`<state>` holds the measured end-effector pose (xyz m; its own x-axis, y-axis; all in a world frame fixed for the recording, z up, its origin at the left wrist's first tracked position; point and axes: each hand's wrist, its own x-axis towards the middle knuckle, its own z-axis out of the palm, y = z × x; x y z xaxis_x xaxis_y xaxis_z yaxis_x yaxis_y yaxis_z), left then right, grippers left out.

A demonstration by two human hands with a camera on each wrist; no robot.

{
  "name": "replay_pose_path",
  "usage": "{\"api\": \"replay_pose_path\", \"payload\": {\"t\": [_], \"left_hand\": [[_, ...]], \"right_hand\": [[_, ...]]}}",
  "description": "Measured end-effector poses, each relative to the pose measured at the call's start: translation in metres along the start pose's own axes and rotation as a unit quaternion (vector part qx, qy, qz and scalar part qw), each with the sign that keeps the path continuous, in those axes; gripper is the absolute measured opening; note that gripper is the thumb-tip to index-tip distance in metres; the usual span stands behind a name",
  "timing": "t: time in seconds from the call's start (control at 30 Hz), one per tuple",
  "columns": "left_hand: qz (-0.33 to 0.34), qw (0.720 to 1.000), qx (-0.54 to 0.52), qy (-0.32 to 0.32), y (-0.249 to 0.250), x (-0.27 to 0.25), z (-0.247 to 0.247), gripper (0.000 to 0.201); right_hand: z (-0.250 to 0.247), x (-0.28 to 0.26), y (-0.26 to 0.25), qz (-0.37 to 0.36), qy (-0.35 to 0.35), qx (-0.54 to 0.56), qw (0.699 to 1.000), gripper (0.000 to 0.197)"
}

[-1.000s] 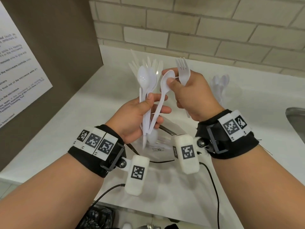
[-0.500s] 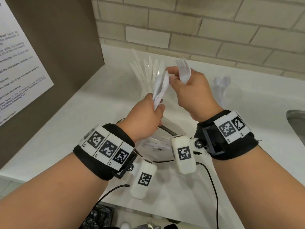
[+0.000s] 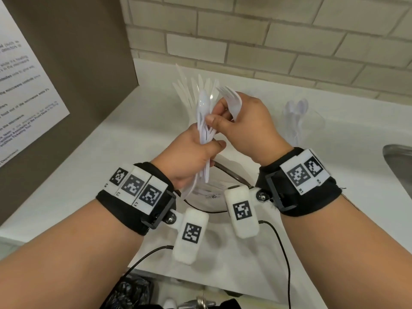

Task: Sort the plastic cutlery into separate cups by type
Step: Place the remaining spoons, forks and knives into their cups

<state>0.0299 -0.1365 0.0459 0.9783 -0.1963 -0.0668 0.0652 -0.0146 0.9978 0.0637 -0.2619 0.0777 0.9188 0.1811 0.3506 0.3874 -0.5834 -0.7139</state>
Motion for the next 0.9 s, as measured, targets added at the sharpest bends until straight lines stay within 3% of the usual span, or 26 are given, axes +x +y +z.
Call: {"api": "replay_pose_path", "payload": {"t": [0.1,0.2,0.33,0.43,0.5,0.53,0.67,0.73,0.9], "left_hand": [[-0.024,0.997,-0.064,-0.022,-0.002,0.001,-0.003,0.033],[-0.053,0.988,-0.138,-0.032,-0.001,0.001,-0.007,0.016],[-0.055,0.965,-0.248,0.062,0.001,0.007,-0.016,0.011],[-0.046,0.939,-0.315,0.132,0.001,0.011,-0.023,0.010],[-0.048,0.925,-0.350,0.141,0.001,0.012,-0.025,0.012],[-0.046,0.919,-0.367,0.139,0.000,0.012,-0.025,0.013],[-0.045,0.890,-0.426,0.154,-0.003,0.012,-0.031,0.018],[-0.046,0.872,-0.463,0.153,-0.004,0.012,-0.035,0.019],[-0.040,0.835,-0.524,0.163,-0.003,0.010,-0.037,0.022]], "right_hand": [[0.005,0.001,0.000,-0.020,0.000,-0.010,1.000,0.010],[0.005,0.002,0.001,-0.013,0.005,0.003,1.000,0.011],[-0.003,-0.008,-0.003,0.000,0.006,-0.026,1.000,0.032],[-0.006,-0.022,-0.012,0.027,-0.163,-0.053,0.985,0.046],[-0.001,-0.029,-0.013,0.035,-0.251,-0.072,0.965,0.039],[0.001,-0.031,-0.013,0.031,-0.261,-0.078,0.962,0.032],[-0.005,-0.027,-0.010,0.035,-0.252,-0.104,0.961,0.010],[-0.016,-0.022,-0.006,0.030,-0.238,-0.105,0.965,0.011],[-0.033,-0.008,0.005,0.007,-0.087,-0.096,0.992,0.014]]}}
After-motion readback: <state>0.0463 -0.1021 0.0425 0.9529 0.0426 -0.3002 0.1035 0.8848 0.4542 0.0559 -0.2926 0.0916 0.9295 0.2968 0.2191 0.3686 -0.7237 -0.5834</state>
